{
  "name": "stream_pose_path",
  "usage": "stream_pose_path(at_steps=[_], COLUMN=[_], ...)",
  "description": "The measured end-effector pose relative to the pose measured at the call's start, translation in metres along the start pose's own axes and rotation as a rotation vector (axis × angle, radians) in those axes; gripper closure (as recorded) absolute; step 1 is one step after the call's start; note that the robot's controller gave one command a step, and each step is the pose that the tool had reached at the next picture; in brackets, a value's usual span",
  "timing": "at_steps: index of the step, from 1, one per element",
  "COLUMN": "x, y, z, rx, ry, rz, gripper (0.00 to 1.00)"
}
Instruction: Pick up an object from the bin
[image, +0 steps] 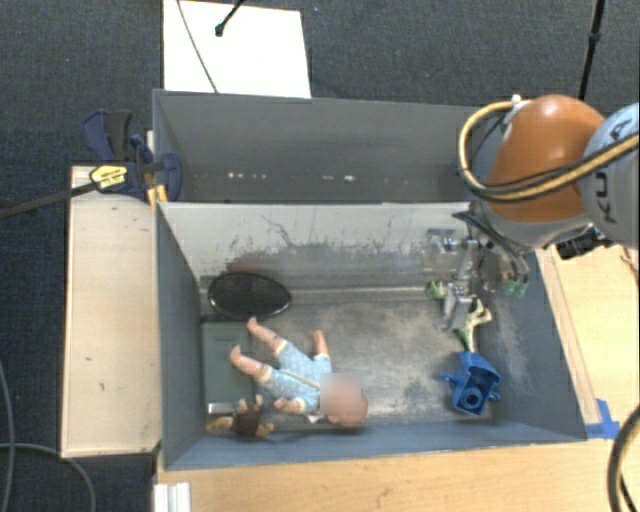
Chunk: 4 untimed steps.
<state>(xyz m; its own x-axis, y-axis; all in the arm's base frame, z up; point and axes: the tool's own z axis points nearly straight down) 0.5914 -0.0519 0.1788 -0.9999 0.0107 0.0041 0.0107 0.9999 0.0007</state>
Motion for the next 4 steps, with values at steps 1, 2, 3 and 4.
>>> stream_pose_path(at_steps=[1, 2, 3, 4], x=[-0.001, 0.021, 0.032, 0.061], y=[0.0, -0.035, -0.079, -0.086], z=[-0.005, 0.053, 0.057, 0.051], rx=[0.001, 0.001, 0.002, 0.002], ry=[-0.008, -0.01, -0.009, -0.006], rz=[-0.002, -0.118, -0.442, -0.582], gripper=[0.0, 0.0, 0.0, 0.0])
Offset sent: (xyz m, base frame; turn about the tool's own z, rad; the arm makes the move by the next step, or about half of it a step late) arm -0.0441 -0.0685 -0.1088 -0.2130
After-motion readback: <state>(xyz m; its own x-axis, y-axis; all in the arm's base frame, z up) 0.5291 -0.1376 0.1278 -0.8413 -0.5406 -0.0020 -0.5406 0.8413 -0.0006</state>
